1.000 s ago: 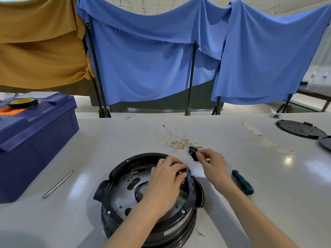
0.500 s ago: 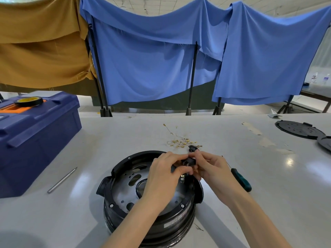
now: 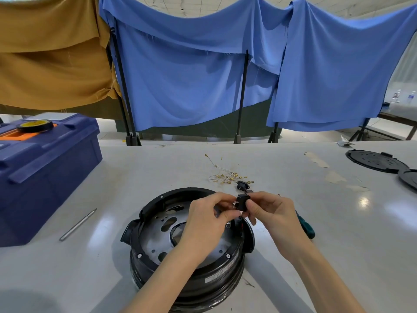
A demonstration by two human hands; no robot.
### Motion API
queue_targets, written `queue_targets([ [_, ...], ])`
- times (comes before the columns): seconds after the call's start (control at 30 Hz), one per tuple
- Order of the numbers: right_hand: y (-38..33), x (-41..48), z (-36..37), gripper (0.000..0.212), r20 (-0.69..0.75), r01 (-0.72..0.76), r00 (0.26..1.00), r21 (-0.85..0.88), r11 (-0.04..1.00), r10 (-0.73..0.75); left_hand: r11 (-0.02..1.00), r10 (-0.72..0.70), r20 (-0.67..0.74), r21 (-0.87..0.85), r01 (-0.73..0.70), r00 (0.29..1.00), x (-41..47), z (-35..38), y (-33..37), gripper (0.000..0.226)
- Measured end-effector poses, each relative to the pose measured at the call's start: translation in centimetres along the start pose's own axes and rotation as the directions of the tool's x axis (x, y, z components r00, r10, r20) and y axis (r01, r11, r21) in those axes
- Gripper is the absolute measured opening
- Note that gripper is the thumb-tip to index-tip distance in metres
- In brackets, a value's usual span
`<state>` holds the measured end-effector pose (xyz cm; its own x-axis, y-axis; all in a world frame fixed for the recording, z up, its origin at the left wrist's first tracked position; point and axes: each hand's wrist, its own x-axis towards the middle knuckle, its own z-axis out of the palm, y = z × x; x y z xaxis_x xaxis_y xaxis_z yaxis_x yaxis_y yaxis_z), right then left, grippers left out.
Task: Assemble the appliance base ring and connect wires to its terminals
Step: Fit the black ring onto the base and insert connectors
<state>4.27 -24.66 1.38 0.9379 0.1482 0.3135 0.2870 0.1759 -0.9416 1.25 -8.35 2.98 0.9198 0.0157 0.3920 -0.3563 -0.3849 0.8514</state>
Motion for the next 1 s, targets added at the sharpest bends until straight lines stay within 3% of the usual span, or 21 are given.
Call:
queue_targets([
  [0.1,-0.1,-0.3,-0.2,0.019,0.021,-0.019,1.000,0.030,0.999,0.018,1.000,0.001,-0.004,-0.018,-0.001,1.000,-0.1,-0.2,0.1,0.030],
  [0.23,-0.4,-0.5,-0.1,0.021,0.065,-0.049,0.997,0.030,0.998,0.047,0.997,0.081,0.026,0.005,-0.081,0.996,-0.2,-0.3,0.3,0.058],
  [0.33,-0.5,-0.5,0.3,0.018,0.078,-0.069,0.995,0.024,0.997,0.067,0.994,0.113,0.015,-0.006,-0.113,0.994,0.0,-0.3,0.4,0.048],
  [0.47,-0.8,-0.9,0.3,0.025,0.134,-0.028,0.991,-0.022,0.999,0.031,0.999,0.021,-0.015,-0.030,-0.022,1.000,0.0,-0.2,0.6,0.023],
  [0.67,-1.2,-0.8,0.5,0.016,0.021,0.066,0.998,-0.073,0.995,-0.065,0.998,-0.007,0.093,-0.060,0.013,0.996,-0.1,-0.4,0.7,0.019],
  [0.83,-1.3,-1.1,-1.2,0.018,-0.089,-0.017,0.996,-0.217,0.976,-0.002,0.984,-0.082,-0.018,0.158,0.084,0.996,0.0,-0.9,-0.3,0.020],
  [1.0,-0.7,-2.0,-1.8,0.022,-0.078,-0.092,0.995,-0.360,0.928,0.068,0.945,-0.161,0.113,0.304,0.120,0.980,0.0,-0.9,-0.9,0.030],
])
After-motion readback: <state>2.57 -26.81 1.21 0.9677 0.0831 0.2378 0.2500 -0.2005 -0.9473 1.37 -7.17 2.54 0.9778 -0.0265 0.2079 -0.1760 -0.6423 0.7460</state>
